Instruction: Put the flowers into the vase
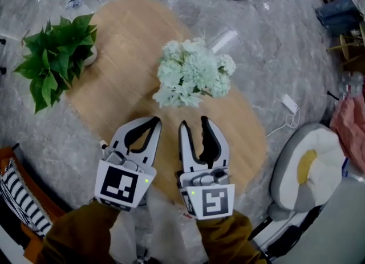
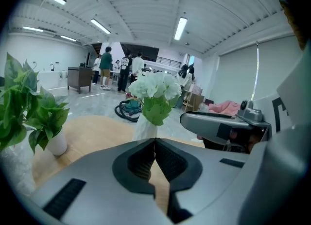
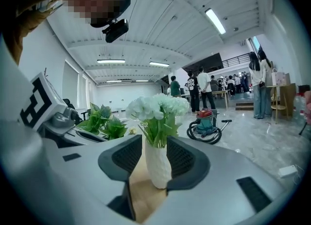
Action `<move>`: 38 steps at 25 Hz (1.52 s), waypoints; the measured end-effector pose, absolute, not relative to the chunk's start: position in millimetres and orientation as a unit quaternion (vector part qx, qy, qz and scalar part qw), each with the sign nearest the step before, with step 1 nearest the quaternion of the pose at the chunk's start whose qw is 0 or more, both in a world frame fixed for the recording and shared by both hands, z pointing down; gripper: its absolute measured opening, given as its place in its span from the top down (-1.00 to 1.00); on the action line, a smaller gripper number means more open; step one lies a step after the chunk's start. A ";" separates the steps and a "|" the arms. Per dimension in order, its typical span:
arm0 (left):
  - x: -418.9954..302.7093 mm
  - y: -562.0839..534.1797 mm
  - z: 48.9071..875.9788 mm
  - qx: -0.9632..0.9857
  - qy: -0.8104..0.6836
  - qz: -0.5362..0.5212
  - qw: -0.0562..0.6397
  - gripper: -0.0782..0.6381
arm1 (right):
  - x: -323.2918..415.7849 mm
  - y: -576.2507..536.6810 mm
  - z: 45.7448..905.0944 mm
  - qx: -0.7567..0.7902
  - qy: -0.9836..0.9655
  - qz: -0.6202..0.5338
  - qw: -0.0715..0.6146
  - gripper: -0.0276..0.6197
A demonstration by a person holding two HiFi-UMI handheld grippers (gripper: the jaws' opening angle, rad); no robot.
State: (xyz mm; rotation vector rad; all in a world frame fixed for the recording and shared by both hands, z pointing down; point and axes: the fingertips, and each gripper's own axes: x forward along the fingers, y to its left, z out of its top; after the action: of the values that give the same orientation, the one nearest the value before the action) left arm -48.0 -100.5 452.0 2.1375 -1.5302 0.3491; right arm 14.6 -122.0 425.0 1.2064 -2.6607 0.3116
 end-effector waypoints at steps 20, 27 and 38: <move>-10.4 -48.1 279.7 0.797 -0.538 0.145 0.233 0.76 | 46.5 -59.1 247.1 0.438 -0.885 0.092 0.129 0.86; 2.0 -5.8 188.3 0.803 -0.540 0.128 0.218 0.76 | 71.8 -16.9 177.5 0.442 -0.880 0.125 0.126 0.89; 23.4 54.0 86.2 0.807 -0.550 0.109 0.184 0.76 | 116.5 32.0 90.8 0.459 -0.877 0.107 0.095 0.90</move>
State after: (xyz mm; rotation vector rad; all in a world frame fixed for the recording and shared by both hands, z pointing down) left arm 23.4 54.0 86.2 2.2763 -1.5495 0.3068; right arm 116.5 32.0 90.8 1.3599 -2.6006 0.3185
